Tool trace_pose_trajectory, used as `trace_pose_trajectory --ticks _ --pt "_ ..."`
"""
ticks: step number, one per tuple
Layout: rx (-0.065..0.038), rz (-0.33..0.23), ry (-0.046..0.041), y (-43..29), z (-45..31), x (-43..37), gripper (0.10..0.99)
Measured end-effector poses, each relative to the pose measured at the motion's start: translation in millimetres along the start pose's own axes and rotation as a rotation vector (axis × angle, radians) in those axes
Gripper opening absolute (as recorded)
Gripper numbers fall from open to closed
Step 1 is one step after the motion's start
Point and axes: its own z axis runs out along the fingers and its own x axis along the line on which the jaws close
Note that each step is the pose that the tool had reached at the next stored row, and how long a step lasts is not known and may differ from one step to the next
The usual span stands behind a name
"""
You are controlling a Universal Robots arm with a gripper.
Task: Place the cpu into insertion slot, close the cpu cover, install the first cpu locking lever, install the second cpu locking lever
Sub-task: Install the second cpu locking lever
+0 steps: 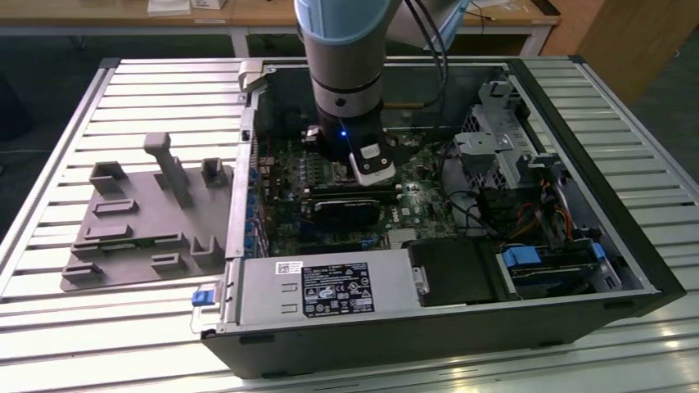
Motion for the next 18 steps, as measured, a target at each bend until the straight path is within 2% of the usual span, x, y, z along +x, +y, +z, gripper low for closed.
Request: trace_pose_trajectory --ticks 4,10,15,18 --pt "0.018 -0.002 -0.0051 6.1 1.6 -1.4 0.102" --pt "0.039 -0.004 -0.0113 16.1 4.4 -3.4 0.102" --pt "0.052 -0.005 -0.0148 28.5 7.7 -2.1 0.102" --pt "0.069 -0.007 -0.0195 36.7 10.0 -0.4 0.102"
